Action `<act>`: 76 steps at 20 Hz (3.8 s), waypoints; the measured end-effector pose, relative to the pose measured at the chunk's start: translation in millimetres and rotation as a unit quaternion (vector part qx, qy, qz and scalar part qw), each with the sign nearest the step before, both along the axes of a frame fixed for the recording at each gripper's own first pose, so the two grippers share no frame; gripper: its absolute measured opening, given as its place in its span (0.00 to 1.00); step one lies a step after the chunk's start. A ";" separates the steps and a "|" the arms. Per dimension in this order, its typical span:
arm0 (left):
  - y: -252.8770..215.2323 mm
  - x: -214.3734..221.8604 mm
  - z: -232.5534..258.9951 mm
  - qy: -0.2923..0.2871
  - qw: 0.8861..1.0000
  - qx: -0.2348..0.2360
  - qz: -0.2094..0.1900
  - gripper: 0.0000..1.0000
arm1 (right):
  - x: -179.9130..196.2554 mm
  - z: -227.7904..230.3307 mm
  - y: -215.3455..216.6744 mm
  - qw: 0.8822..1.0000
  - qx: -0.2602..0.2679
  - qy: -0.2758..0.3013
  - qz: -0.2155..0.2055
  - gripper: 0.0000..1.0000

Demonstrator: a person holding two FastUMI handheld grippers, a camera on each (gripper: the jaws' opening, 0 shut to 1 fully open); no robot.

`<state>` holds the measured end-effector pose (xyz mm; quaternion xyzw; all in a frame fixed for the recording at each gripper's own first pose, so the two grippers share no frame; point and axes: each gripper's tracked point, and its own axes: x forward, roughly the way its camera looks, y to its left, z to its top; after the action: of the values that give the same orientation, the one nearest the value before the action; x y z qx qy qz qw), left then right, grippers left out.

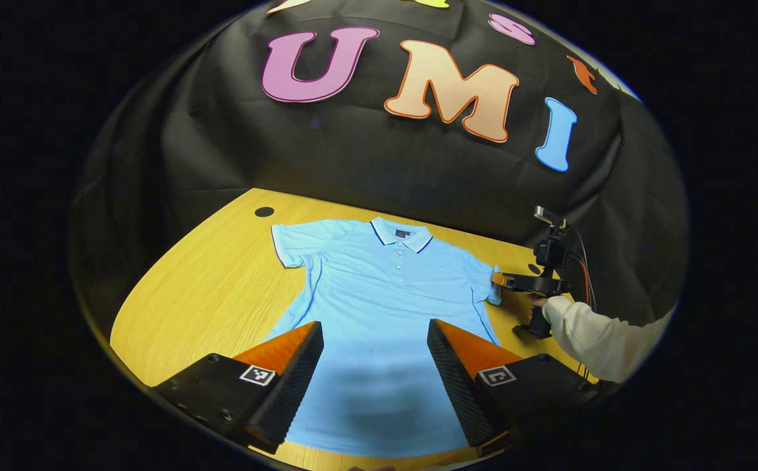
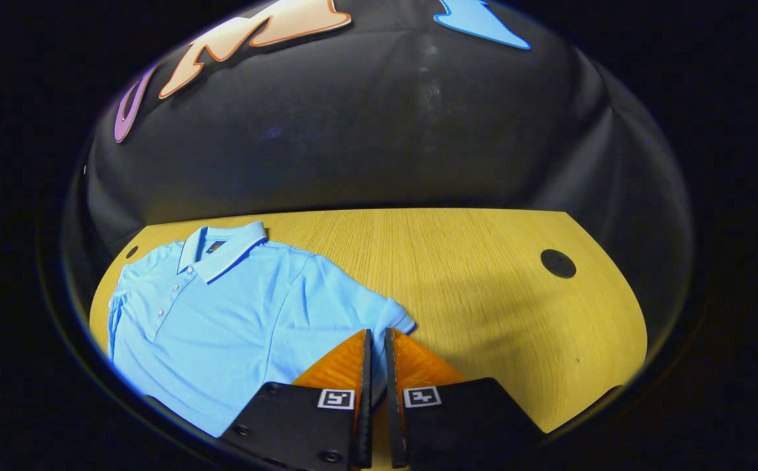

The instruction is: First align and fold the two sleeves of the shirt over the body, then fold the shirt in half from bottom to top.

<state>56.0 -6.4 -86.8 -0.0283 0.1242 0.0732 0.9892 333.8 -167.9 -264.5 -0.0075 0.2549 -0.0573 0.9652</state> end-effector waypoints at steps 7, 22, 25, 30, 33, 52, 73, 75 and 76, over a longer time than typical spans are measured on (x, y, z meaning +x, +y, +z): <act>10.2 -7.3 -3.8 0.002 1.000 -0.008 0.014 0.96 | 11.9 76.0 105.8 0.980 0.159 -0.095 0.070 0.13; 55.7 42.6 12.2 -0.008 1.000 -0.026 -0.016 0.96 | -44.2 65.7 177.6 0.970 0.205 -0.060 0.116 0.97; 84.4 75.8 28.4 -0.029 0.999 -0.022 -0.014 0.96 | -84.2 75.8 174.6 0.973 0.190 -0.063 0.115 0.92; 135.9 136.1 42.1 -0.034 0.999 0.005 -0.010 0.96 | -150.1 88.5 161.5 0.980 0.163 -0.064 0.094 0.97; 166.3 171.5 42.6 -0.026 0.999 0.035 -0.010 0.96 | -176.7 97.6 152.0 0.983 0.158 -0.066 0.072 0.97; 261.2 259.9 -31.7 0.071 0.994 0.069 0.044 0.88 | -284.2 103.1 91.1 0.989 0.109 -0.073 -0.067 0.97; 62.2 300.4 7.6 0.032 0.983 0.101 -0.151 0.00 | -296.5 105.7 85.4 0.992 0.077 -0.077 -0.061 0.97; 40.4 305.0 -8.0 0.047 0.980 0.107 -0.163 0.00 | -302.3 100.4 83.4 0.993 0.072 -0.073 -0.064 0.97; 28.8 305.1 -15.0 0.056 0.978 0.106 -0.172 0.00 | -307.9 95.7 82.9 0.993 0.070 -0.068 -0.065 0.97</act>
<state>361.1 22.4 -101.7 0.1031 0.1742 -0.0834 0.9757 25.9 -85.0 -168.8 0.0807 0.1915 -0.1027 0.9728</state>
